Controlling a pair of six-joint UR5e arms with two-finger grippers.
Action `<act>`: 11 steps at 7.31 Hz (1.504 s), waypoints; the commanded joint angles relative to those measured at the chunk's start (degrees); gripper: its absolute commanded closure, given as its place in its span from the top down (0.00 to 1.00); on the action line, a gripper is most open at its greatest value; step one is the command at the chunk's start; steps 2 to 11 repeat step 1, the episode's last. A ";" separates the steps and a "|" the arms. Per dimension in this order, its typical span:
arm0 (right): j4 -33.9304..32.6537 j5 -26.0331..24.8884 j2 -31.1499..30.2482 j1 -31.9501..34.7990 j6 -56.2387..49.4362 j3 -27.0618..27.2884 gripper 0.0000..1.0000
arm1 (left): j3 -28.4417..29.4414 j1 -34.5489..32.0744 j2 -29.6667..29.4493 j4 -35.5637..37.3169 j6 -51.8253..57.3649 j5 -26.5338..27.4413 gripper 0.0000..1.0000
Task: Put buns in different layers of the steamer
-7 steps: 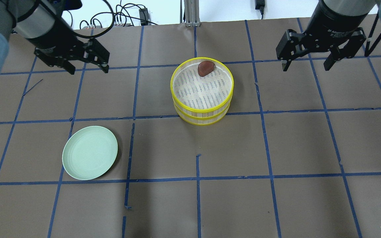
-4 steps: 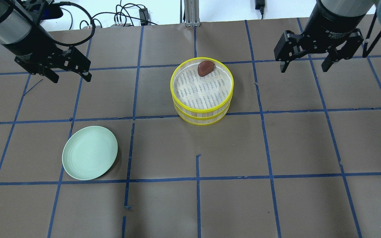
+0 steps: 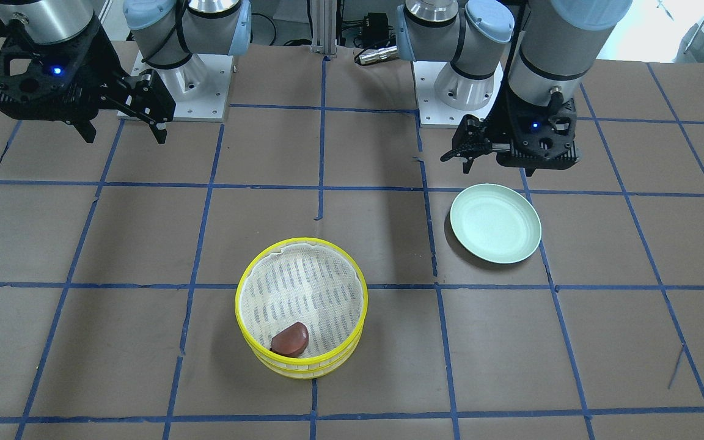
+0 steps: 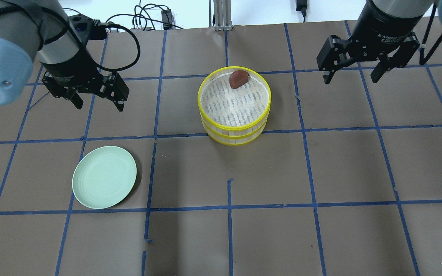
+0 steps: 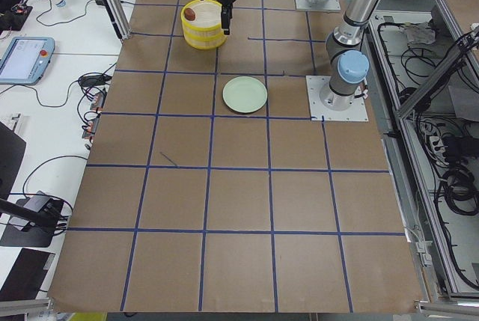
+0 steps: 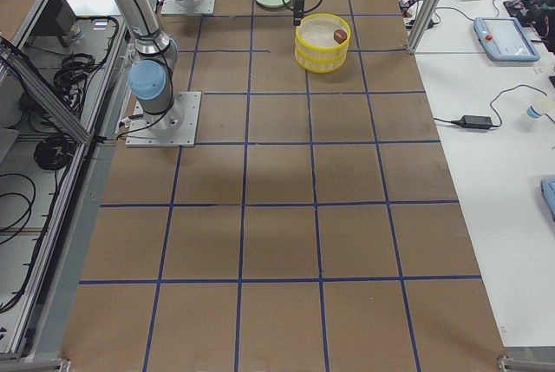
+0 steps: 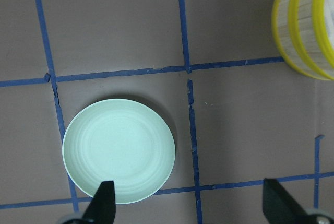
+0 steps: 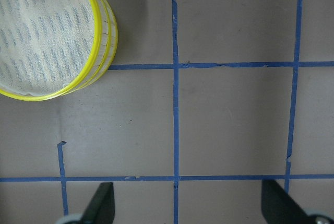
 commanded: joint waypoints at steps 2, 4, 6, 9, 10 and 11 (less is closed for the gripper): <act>0.11 0.41 0.00 -0.24 -0.09 0.13 1.00 | -0.29 -1.40 -0.32 0.18 -0.59 1.27 1.00; 0.11 0.41 0.00 -0.24 -0.09 0.13 1.00 | -0.29 -1.40 -0.32 0.18 -0.59 1.27 1.00; 0.11 0.41 0.00 -0.24 -0.09 0.13 1.00 | -0.29 -1.40 -0.32 0.18 -0.59 1.27 1.00; 0.11 0.41 0.00 -0.24 -0.09 0.13 1.00 | -0.29 -1.40 -0.32 0.18 -0.59 1.27 1.00; 0.11 0.41 0.00 -0.24 -0.09 0.13 1.00 | -0.29 -1.40 -0.32 0.18 -0.59 1.27 1.00; 0.11 0.41 0.00 -0.24 -0.09 0.13 1.00 | -0.29 -1.40 -0.32 0.18 -0.59 1.27 1.00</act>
